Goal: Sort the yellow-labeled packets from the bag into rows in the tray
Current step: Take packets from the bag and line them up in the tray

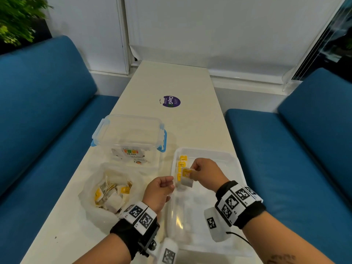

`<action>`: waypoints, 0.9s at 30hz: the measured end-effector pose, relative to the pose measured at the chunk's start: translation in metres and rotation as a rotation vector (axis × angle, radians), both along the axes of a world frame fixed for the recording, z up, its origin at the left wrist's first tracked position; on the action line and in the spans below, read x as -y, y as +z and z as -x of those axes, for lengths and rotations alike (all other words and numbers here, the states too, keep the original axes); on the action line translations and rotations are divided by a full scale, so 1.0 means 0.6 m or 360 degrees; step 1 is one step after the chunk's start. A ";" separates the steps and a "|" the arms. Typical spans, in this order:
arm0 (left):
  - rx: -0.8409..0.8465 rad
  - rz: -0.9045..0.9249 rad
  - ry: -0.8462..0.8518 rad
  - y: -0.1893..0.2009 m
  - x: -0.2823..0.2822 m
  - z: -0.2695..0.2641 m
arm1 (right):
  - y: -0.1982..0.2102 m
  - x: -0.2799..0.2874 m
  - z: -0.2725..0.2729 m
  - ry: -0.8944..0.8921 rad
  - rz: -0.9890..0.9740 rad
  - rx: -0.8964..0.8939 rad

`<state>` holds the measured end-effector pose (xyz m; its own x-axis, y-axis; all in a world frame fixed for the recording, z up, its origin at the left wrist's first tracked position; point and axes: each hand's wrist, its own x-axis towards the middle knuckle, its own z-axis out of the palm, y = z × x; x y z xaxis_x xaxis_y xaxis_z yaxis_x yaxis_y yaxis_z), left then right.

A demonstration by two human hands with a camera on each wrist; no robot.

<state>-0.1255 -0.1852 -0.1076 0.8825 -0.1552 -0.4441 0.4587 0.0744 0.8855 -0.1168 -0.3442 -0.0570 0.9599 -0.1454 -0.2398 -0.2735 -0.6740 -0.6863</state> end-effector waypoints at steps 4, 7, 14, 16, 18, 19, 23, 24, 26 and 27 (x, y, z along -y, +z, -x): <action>-0.0042 -0.0089 -0.0008 -0.004 -0.002 0.002 | -0.008 0.011 -0.009 -0.0047 -0.0057 -0.0255; -0.0044 -0.0102 -0.0024 -0.002 -0.001 0.004 | -0.026 0.009 -0.015 0.0047 -0.0032 -0.0618; -0.0008 -0.0194 -0.0098 0.002 -0.004 0.014 | -0.089 -0.005 -0.051 0.0010 -0.0116 -0.0829; 0.0013 -0.0237 -0.0110 0.000 -0.005 0.017 | -0.100 -0.006 -0.054 -0.0070 -0.0135 -0.0833; 0.0052 -0.0305 -0.0133 -0.002 -0.005 0.020 | -0.106 -0.006 -0.055 -0.0092 -0.0109 -0.0820; 0.0078 -0.0344 -0.0156 -0.003 -0.005 0.022 | -0.111 -0.006 -0.055 -0.0086 -0.0084 -0.0803; 0.0139 -0.0455 -0.0235 0.005 -0.002 0.029 | -0.115 0.001 -0.052 0.0045 0.0236 -0.0633; 0.0155 -0.0454 -0.0252 0.011 -0.002 0.031 | -0.109 0.003 -0.053 0.0055 0.0255 -0.0571; 0.0217 -0.0439 -0.0261 0.029 -0.007 0.030 | -0.091 0.007 -0.055 0.0068 0.0224 -0.0445; 0.0272 -0.0445 -0.0248 0.042 -0.014 0.028 | -0.079 0.007 -0.056 0.0084 0.0209 -0.0381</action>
<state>-0.1421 -0.1770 -0.0827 0.9230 -0.1871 -0.3363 0.2888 -0.2408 0.9266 -0.0831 -0.3486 -0.1041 0.8853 -0.1417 -0.4430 -0.3797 -0.7703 -0.5123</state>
